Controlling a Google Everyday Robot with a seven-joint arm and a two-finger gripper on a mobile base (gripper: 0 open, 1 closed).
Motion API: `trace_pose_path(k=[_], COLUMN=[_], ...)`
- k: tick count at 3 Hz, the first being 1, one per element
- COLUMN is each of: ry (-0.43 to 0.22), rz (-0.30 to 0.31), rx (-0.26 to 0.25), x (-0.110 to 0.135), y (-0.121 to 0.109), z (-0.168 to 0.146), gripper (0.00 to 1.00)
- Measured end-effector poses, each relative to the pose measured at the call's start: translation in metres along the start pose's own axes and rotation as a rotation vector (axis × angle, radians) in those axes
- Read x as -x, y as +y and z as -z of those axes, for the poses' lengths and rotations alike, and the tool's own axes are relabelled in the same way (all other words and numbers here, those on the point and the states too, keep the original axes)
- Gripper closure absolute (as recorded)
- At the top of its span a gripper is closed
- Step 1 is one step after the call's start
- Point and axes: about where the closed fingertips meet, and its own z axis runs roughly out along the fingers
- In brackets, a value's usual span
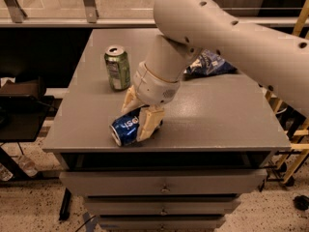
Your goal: Pick pepsi can
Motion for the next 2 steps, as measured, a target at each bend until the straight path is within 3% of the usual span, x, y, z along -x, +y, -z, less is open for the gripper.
trace_pose_path(k=[1, 2], ry=[-0.006, -0.038], rz=[-0.002, -0.004], rx=[-0.014, -0.056], x=[-0.001, -0.001], y=[-0.005, -0.015], z=[0.008, 0.028], gripper=[0.87, 1.00])
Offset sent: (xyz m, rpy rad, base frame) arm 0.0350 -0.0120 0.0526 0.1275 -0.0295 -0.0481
